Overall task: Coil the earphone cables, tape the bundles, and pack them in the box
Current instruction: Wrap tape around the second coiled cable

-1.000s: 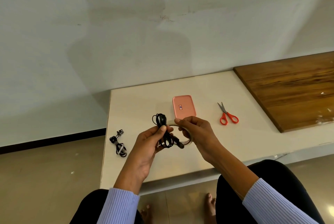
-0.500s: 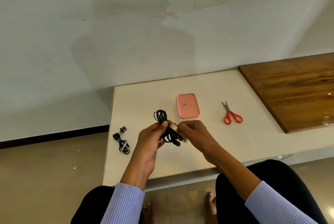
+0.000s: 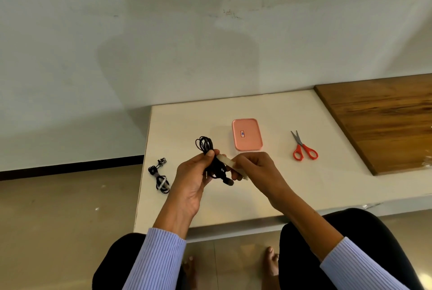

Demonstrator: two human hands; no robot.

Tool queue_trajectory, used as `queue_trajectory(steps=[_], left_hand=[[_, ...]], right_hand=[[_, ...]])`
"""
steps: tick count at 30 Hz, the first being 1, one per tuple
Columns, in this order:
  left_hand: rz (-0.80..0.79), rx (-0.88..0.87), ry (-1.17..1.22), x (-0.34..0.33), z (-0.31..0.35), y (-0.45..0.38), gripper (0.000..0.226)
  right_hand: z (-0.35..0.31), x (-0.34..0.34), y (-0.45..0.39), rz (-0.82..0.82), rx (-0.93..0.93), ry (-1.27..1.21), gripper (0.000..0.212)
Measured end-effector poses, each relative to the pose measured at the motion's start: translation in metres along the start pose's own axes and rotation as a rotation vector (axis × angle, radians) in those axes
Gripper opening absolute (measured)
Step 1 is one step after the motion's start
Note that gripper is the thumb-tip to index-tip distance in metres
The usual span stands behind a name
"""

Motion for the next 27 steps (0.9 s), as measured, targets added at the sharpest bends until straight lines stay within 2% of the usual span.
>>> queue_trajectory(steps=[6,12,18,23,27], left_hand=[[0.022,-0.016,0.066,0.003,0.008,-0.001,0.015],[0.022,-0.021,0.081,0.004,0.009,-0.001,0.014],[-0.018,0.016,0.123,0.004,0.014,-0.003,0.016],[-0.014,0.000,0.112,0.006,0.014,-0.003,0.015],[-0.009,0.020,0.140,0.006,0.011,-0.003,0.015]], right_hand=[[-0.007,-0.009,0.001,-0.107,0.036,0.004,0.032],[-0.007,-0.009,0.001,-0.072,0.022,0.002,0.035],[-0.015,-0.014,0.000,-0.155,0.079,0.060,0.038],[-0.009,-0.009,0.001,-0.104,0.046,-0.009,0.030],[-0.008,-0.010,0.000,-0.086,0.039,-0.019,0.033]])
Point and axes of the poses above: each hand's wrist, its own y-axis away from the middle knuckle, its own x-axis out of the back of the hand, z = x × y, the point moved 10 cm from there along -y, towards the middle knuckle, and after that the axes turned 9 degrees about y, right-handed, at the moved point
